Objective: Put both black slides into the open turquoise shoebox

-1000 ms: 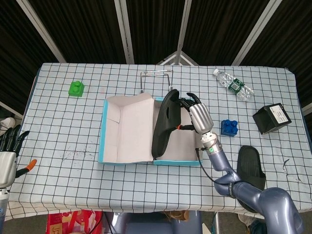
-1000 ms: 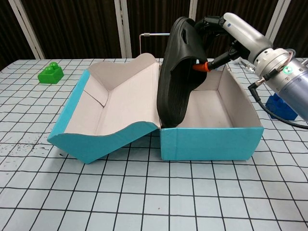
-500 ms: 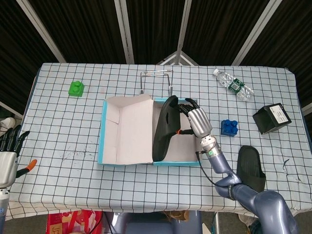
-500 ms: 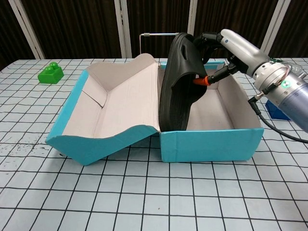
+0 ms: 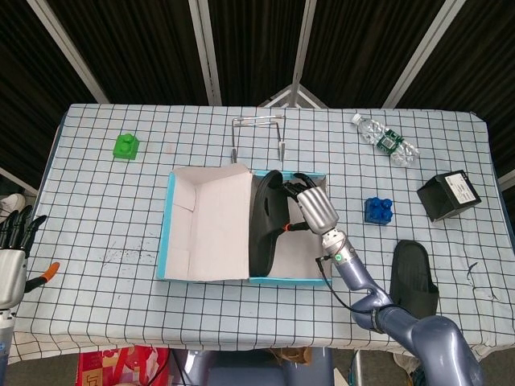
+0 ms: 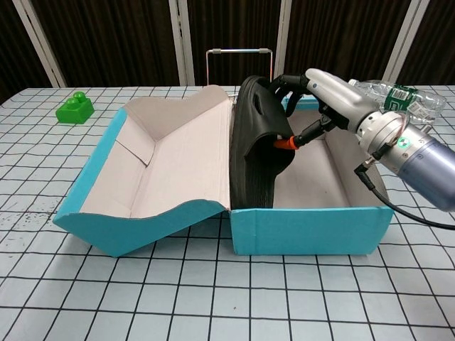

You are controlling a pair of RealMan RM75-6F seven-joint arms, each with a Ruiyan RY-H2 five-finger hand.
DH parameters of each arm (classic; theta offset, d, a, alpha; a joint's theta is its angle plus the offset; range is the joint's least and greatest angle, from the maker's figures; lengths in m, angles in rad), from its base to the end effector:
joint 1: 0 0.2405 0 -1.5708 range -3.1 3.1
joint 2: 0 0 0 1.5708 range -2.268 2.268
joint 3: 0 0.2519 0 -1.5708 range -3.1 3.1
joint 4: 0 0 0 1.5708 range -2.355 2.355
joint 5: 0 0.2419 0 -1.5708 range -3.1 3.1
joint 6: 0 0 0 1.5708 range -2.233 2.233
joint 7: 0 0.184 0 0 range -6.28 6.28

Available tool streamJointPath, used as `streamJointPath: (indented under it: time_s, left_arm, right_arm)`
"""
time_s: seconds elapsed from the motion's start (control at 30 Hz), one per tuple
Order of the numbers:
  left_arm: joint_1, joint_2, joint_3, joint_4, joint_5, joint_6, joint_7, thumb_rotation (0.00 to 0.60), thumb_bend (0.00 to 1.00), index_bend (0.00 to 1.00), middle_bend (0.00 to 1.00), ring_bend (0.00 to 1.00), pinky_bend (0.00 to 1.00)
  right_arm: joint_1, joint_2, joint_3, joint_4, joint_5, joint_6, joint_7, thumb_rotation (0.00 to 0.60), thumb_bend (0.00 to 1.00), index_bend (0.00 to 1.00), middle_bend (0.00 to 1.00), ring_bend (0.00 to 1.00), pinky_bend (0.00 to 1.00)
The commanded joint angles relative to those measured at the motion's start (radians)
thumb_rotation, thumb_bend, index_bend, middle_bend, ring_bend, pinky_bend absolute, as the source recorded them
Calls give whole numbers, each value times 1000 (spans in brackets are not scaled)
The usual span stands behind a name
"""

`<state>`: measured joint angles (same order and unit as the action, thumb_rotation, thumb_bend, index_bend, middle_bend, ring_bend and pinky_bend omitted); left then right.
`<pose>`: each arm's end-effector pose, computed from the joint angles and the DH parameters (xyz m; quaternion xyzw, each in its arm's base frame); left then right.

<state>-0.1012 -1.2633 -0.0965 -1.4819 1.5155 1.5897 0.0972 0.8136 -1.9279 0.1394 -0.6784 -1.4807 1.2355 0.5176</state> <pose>-0.3133 0.2385 0.1187 -0.5797 -0.3143 -0.4141 0.6274 -0.1410 -0.4346 -0.0756 0.6458 -0.3753 0.5757 0.3326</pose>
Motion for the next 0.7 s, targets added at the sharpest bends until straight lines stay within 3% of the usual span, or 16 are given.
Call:
streamJointPath:
  time_s: [0.03,0.7]
  left_arm:
    - [0,0,1,0,2,0,0,600,258,145,0,9,128]
    - [2,4,-1,-5,-1,4,-5,600,258,145,0,9,128]
  right_arm:
    - [3,-4,1,-1,-1,-11,-1,600,409,649,473,428,163]
    - [32,-33,14,6,-1,-96,-43,600,409,648,473,387,160]
